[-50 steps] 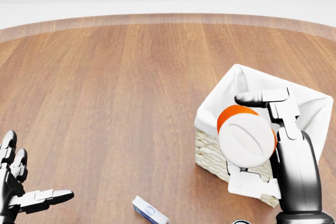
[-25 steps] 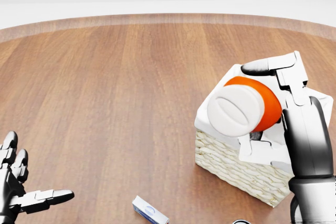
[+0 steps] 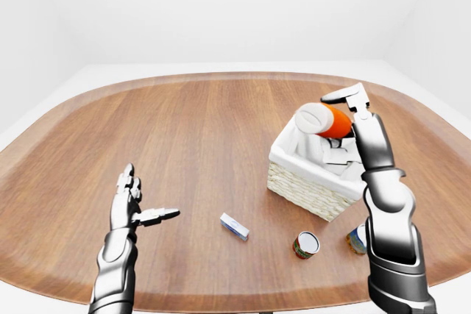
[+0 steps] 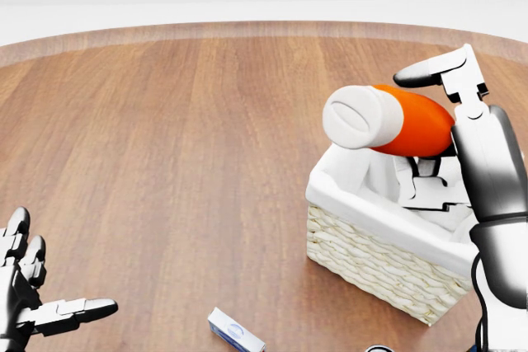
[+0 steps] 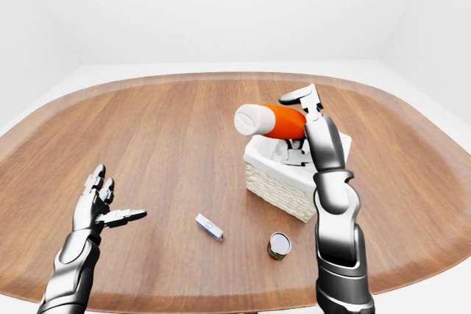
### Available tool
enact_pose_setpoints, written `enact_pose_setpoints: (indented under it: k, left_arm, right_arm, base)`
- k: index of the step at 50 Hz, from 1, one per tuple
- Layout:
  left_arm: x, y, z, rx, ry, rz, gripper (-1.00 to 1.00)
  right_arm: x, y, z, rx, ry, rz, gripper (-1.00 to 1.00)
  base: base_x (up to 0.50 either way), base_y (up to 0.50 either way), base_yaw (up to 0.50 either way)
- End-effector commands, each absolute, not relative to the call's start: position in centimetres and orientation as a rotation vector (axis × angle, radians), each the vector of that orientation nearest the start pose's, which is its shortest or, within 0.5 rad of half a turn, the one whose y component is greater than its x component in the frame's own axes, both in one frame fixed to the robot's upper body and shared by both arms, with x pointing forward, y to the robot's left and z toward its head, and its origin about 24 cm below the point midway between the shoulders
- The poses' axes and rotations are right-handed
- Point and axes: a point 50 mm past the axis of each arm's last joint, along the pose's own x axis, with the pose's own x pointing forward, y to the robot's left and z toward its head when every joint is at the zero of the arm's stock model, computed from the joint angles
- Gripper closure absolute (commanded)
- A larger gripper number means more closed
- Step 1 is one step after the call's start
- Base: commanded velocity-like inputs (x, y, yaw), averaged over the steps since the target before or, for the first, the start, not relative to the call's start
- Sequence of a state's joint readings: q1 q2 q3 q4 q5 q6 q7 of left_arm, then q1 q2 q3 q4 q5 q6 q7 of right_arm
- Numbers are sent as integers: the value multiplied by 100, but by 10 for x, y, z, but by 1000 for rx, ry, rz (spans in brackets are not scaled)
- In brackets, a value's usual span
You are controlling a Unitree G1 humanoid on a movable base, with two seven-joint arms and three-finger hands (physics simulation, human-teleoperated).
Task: Pick up the ketchup, and put it in the basket.
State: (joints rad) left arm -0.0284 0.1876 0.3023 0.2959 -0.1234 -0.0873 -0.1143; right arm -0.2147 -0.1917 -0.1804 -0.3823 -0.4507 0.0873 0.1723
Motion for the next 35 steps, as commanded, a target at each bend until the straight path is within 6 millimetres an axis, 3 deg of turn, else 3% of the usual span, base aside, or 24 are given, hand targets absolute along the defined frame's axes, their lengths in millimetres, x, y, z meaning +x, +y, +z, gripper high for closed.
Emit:
enact_pose_setpoints:
  k: [1,5,8,10,35]
  left_arm:
    - [240,260,8,22,129,219,-100]
    - [241,260,-3,12,174,220,-100]
    - [241,259,3,20,151,218,-100]
    - [241,259,-6,11,191,219,-100]
    - [242,259,-11,12,217,222,-100]
  right_arm:
    - [273,-204,189,-715,-430,-122,100]
    - [276,-208,188,-779,-398,-109,100]
    - [277,-211,191,-811,-390,-103,100]
    - [280,-214,190,-848,-366,-98,100]
    - [293,-230,175,-1027,-185,-64,100]
  base:
    - [0,0,0]
    - [0,0,0]
    - [0,0,0]
    - [0,0,0]
    - [0,0,0]
